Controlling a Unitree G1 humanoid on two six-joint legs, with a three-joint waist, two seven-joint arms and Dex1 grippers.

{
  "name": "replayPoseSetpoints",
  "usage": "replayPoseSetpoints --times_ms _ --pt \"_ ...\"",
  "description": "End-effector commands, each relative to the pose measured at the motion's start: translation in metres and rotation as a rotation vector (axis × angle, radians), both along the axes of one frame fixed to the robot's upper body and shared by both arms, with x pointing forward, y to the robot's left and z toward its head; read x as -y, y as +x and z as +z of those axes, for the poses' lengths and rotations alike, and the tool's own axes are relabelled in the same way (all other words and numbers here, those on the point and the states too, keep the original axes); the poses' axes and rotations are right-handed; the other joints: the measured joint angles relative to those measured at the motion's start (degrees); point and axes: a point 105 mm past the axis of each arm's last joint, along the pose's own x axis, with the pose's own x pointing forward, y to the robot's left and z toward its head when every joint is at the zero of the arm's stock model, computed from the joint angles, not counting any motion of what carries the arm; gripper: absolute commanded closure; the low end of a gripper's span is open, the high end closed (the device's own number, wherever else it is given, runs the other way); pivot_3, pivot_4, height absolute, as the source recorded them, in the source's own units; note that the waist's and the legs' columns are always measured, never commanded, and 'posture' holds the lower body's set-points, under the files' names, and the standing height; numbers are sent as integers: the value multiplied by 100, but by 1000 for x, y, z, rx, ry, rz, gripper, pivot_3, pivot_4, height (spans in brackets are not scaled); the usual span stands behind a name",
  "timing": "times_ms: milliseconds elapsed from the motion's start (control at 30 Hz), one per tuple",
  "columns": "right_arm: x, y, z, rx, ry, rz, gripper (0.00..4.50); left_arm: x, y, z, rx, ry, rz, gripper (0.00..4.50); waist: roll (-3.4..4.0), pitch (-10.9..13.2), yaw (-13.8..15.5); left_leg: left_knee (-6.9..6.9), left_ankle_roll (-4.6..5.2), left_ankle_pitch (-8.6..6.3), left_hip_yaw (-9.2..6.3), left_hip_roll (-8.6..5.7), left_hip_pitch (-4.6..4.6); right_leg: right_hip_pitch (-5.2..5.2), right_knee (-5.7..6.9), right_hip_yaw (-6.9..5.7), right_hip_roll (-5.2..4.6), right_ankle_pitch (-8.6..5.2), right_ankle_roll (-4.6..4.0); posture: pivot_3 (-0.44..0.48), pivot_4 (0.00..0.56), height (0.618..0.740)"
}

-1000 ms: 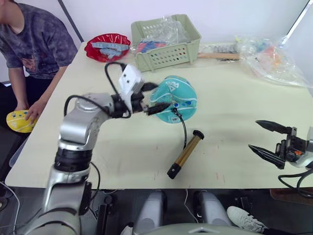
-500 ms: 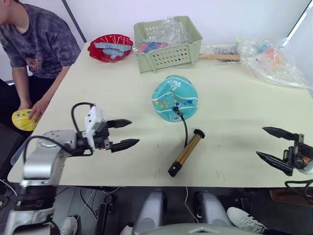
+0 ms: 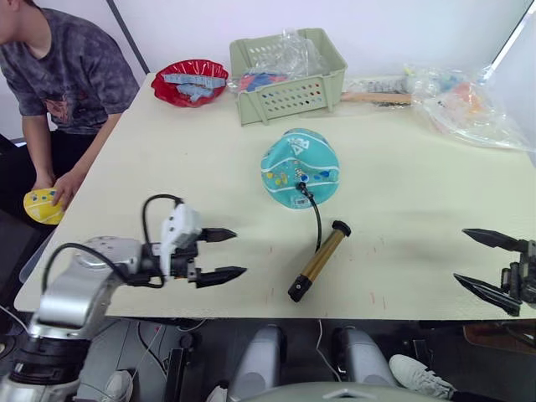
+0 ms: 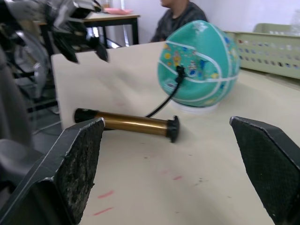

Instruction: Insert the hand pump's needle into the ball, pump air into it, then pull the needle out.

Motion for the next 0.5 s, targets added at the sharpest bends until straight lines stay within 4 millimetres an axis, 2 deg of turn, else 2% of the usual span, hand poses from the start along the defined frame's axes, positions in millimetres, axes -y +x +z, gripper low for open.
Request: replayPoseSetpoints --times_ms 33,133,267,400,500 --pt "-6 -8 9 15 -29 76 0 29 3 0 4 -2 25 28 -3 1 -10 3 0 0 0 1 0 1 2 1 4 0 0 0 150 740" --pt "-13 -10 9 22 -47 115 0 56 8 -7 -11 5 38 28 1 -2 6 7 0 0 0 3 5 1 13 2 11 0 0 0 150 740" --pt "-14 -8 9 35 -52 121 0 76 16 -12 -32 30 61 28 -4 0 -1 27 1 1 0 0 5 5 30 3 15 1 2 0 150 740" --pt "-14 -3 4 42 -63 117 0 118 25 -21 -86 42 41 28 -4 1 1 39 0 1 5 -2 14 5 52 10 19 1 2 0 150 740" --pt "-15 -2 1 48 -62 119 0 132 32 -26 -88 86 55 28 -6 2 7 77 1 0 1 -6 9 12 72 5 19 0 4 0 150 740"
